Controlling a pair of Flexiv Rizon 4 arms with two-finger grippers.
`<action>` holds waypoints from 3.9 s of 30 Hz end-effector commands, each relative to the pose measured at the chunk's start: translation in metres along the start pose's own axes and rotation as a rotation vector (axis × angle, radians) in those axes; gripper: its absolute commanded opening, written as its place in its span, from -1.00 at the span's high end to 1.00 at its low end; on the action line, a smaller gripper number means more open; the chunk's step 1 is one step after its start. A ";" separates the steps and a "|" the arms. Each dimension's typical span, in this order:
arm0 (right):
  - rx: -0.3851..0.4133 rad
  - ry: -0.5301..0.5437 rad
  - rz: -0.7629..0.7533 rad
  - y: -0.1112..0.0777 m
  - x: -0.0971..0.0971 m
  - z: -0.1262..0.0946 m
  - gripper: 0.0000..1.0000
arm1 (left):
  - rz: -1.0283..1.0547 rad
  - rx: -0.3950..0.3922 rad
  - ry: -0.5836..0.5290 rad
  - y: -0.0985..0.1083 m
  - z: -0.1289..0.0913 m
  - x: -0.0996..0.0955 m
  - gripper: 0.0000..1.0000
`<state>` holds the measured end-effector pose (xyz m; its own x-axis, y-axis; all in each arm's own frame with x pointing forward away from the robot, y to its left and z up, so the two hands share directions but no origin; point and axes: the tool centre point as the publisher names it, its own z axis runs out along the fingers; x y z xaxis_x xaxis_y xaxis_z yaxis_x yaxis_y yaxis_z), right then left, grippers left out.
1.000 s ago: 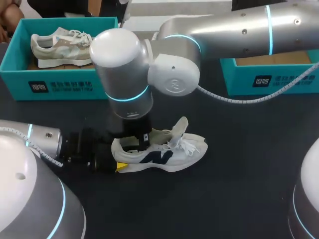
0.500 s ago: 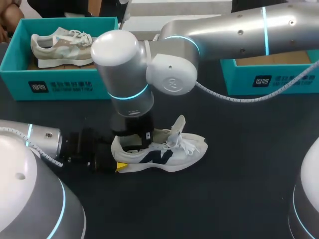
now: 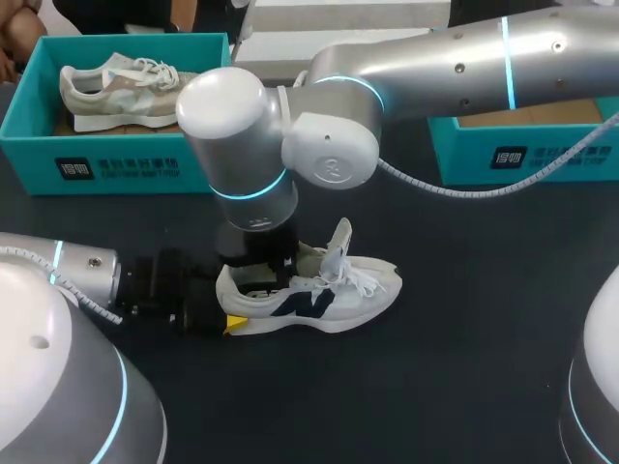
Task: Take the shoe out of the shoebox, open the shoe tongue, remove and reinsert the insole, then place the shoe into the shoebox
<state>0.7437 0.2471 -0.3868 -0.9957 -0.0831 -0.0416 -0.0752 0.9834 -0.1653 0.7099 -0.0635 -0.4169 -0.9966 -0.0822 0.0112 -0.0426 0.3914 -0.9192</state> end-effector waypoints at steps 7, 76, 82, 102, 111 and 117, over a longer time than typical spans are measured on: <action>-0.054 0.055 -0.033 0.023 0.015 0.026 0.56 | -0.001 -0.006 0.001 0.003 -0.001 0.000 1.00; -0.449 -0.020 -0.046 0.014 0.005 -0.093 -1.00 | -0.001 -0.006 0.001 0.003 -0.001 0.000 1.00; -0.623 0.084 0.028 0.015 0.009 -0.097 -1.00 | -0.001 -0.006 0.001 0.003 -0.001 0.000 1.00; -0.734 0.401 0.135 0.023 0.004 -0.106 -1.00 | -0.001 -0.006 0.001 0.003 -0.001 0.000 1.00; -0.775 0.498 0.158 0.033 0.009 -0.107 -0.81 | -0.001 -0.006 0.001 0.003 -0.001 0.000 1.00; -0.801 0.541 0.178 0.043 0.013 -0.101 -0.62 | -0.001 -0.006 0.001 0.003 -0.001 0.000 1.00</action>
<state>0.7222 0.2984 -0.2857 -0.8755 -0.0282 0.4824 0.2590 0.8155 0.5176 0.7097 -0.0629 -0.4168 -0.9966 -0.0818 0.0109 -0.0421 0.3914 -0.9192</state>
